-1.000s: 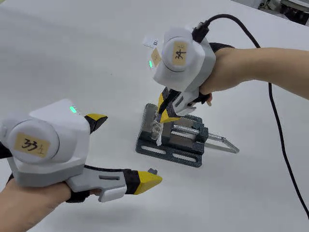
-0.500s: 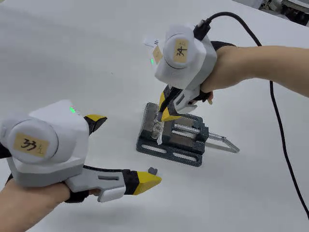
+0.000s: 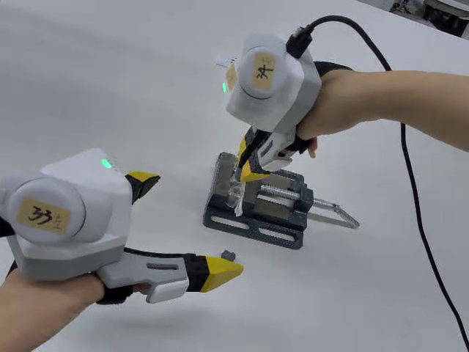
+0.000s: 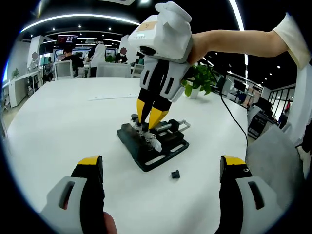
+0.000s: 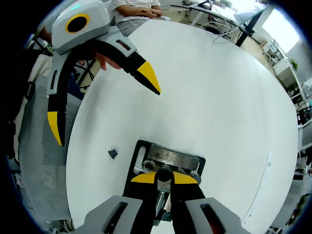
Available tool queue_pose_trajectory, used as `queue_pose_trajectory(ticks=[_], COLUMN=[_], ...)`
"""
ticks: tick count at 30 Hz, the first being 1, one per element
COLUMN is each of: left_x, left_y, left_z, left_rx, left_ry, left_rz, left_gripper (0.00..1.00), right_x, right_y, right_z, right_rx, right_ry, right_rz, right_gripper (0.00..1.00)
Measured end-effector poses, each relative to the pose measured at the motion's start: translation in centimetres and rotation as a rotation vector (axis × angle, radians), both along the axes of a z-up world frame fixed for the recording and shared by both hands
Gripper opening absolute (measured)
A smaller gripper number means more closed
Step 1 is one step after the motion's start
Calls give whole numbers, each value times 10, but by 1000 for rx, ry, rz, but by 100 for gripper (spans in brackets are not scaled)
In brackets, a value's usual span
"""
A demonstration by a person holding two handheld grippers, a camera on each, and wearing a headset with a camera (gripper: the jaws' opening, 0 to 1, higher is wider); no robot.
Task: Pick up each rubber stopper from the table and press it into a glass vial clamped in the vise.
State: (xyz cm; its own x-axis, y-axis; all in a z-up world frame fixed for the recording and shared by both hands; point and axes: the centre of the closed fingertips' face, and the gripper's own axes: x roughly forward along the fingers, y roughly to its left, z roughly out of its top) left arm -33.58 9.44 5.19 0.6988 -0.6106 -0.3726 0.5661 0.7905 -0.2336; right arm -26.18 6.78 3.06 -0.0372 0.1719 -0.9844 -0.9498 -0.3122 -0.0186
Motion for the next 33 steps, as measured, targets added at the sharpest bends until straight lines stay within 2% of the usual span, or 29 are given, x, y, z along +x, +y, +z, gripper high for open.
queue_pose_trajectory(ticks=[6, 9, 10, 11, 13, 16, 18, 33], left_x=[1, 1, 1, 1, 2, 1, 1, -2], left_y=[-5, -7, -8, -8, -8, -9, -10, -9], left_z=[-1, 0, -1, -1, -1, -2, -2, -5], left_rx=[-5, -5, -5, -6, -7, -7, -6, -7], left_ry=[1, 0, 0, 1, 2, 4, 6, 17], left_rz=[-12, -16, -17, -18, -19, -19, -20, -23], left_gripper=[99, 99, 99, 99, 99, 99, 99, 99], right_x=[-1, -2, -2, 0, -1, -2, -2, 0], right_y=[-1, -1, -1, 0, 2, 2, 0, 1], right_z=[0, 1, 0, 0, -1, -1, 0, 0], right_rx=[9, 7, -5, -7, -30, -59, -66, -66], right_ry=[-10, -7, 13, 9, 8, -19, -30, -14], right_rz=[-94, -111, -173, -150, -165, -161, -223, -150], right_gripper=[4, 4, 4, 4, 4, 4, 4, 6])
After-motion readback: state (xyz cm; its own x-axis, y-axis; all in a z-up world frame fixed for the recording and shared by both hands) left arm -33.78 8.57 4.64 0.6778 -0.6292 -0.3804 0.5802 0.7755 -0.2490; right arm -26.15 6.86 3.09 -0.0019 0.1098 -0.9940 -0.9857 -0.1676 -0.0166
